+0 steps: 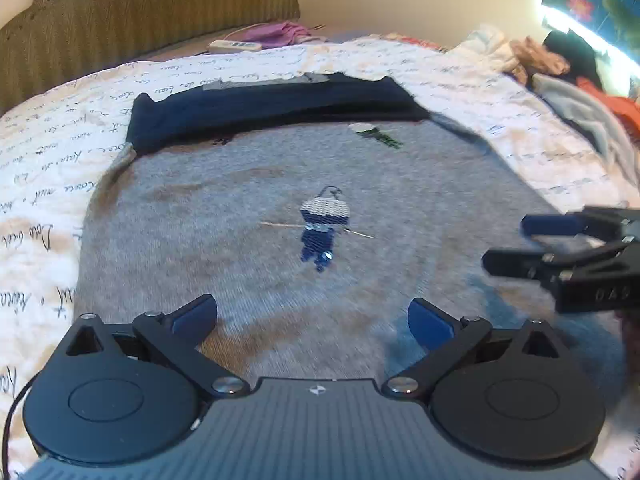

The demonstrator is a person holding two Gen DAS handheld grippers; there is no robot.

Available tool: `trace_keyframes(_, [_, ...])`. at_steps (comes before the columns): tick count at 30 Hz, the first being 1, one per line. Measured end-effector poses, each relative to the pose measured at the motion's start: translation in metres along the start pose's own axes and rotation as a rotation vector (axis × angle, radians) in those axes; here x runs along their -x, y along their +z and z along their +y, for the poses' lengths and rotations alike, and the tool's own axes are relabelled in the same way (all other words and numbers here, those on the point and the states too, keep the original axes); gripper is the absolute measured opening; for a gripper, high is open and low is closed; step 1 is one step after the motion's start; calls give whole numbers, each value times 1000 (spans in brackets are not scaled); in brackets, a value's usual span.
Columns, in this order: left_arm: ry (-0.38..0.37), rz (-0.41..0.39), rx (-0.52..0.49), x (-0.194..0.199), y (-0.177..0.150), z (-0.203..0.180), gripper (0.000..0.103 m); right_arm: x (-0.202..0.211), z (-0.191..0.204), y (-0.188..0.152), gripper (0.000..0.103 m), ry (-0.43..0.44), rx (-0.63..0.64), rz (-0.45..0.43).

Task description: Fold small clothes

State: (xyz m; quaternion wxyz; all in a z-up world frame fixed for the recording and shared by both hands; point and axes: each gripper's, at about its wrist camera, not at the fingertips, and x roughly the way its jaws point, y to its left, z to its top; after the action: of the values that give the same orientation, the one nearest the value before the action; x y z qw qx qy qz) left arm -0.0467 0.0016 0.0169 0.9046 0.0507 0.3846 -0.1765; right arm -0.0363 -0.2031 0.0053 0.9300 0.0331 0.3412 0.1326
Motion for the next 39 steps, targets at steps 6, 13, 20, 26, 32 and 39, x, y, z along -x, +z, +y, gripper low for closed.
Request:
trace_keyframes(6, [44,9,-26,14,-14,-13,103,10,14,-23,88,-42,45,20])
trace_keyframes(13, [76,8,-18,30,-36,-24,103,31,21,-46,90,-50,47,10])
trace_keyframes(20, [102,2,-19,40,-52,-35,103,47,24,-66,90,-70,45,-4])
trace_keyframes(26, [99,-14,-7,58,-68,-27,102,58,28,-86,91,-43,72,-27])
trace_keyframes(32, [124,-68,175,110,-81,25,102,102,0,-77,92,46,-70,-70])
trace_keyframes(39, [65,-4,451,117,-101,85,99,129,-66,-70,92,95,-265,-47])
